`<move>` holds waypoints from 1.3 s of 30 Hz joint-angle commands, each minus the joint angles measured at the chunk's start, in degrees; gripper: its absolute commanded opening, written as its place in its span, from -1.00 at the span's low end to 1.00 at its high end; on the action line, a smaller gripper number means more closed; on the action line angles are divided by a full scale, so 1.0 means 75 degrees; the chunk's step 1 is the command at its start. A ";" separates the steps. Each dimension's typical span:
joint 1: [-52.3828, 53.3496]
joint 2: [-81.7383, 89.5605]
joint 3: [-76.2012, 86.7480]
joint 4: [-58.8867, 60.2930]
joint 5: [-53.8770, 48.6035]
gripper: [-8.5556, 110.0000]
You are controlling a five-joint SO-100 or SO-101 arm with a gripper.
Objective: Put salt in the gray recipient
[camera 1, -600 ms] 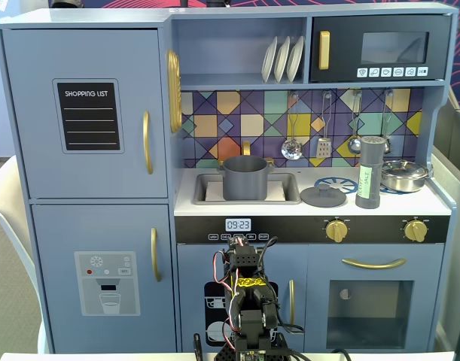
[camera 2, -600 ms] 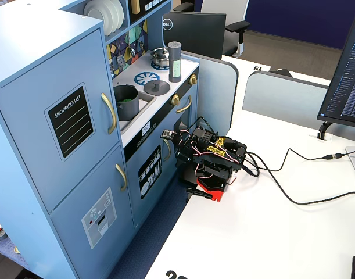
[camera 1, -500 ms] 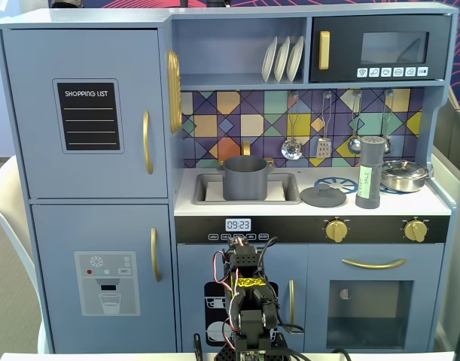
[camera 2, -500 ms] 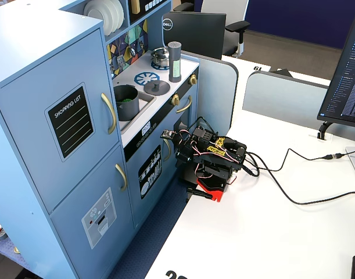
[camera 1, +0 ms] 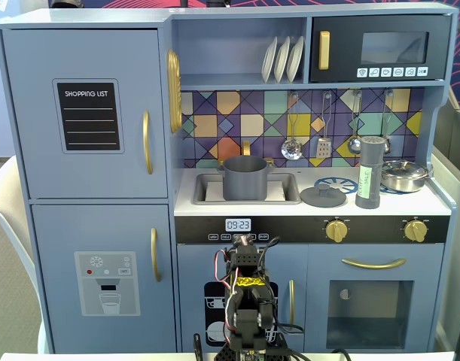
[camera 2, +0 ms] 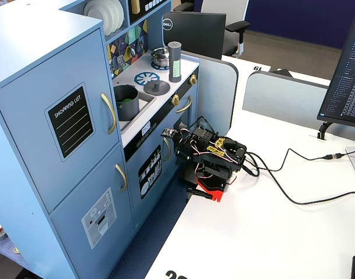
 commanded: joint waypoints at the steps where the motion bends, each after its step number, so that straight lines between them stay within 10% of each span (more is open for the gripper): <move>1: 0.1184 -0.0445 -0.1711 -0.0516 -0.0164 -0.85; 21: 0.5426 -0.2449 -0.5191 -0.5801 -0.0574 -0.85; 31: 0.6082 -0.4512 -0.4969 -0.9938 0.0375 0.03; 39: 0.6059 -0.5883 -0.5215 -1.1203 0.0621 0.18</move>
